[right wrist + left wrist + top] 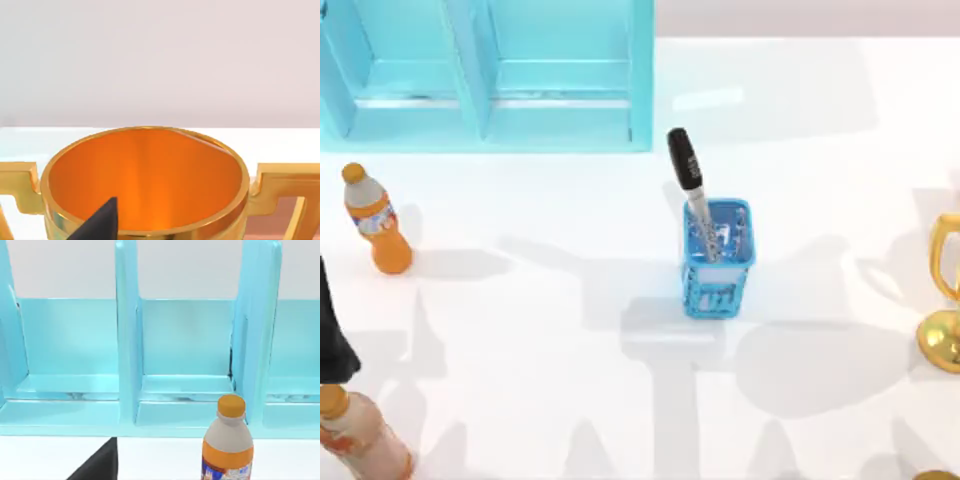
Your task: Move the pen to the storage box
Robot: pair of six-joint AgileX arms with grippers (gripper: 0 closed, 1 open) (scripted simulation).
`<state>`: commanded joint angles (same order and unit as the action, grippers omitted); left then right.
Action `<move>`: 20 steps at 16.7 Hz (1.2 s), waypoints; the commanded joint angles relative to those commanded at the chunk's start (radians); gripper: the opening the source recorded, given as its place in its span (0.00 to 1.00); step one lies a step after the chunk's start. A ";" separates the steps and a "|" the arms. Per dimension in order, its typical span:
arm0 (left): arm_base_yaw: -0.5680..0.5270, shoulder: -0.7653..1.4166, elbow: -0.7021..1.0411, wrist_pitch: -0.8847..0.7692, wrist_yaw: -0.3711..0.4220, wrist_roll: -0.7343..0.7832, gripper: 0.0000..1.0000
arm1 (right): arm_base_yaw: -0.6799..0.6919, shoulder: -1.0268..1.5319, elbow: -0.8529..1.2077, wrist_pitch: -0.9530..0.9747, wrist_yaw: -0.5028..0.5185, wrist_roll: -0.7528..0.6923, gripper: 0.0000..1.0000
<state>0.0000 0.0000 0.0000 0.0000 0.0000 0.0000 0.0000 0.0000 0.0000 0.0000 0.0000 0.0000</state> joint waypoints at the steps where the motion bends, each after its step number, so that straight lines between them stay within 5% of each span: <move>1: 0.000 0.000 0.000 0.000 0.000 0.000 1.00 | 0.000 0.000 0.000 0.000 0.000 0.000 1.00; 8: 0.000 0.000 0.000 0.000 0.000 0.000 1.00 | 0.062 0.225 0.211 0.088 -0.136 -0.038 1.00; 20: 0.000 0.000 0.000 0.000 0.000 0.000 1.00 | 0.331 1.349 0.817 0.055 -0.437 -0.129 1.00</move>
<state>0.0000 0.0000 0.0000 0.0000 0.0000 0.0000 0.3312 1.3485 0.8175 0.0551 -0.4370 -0.1295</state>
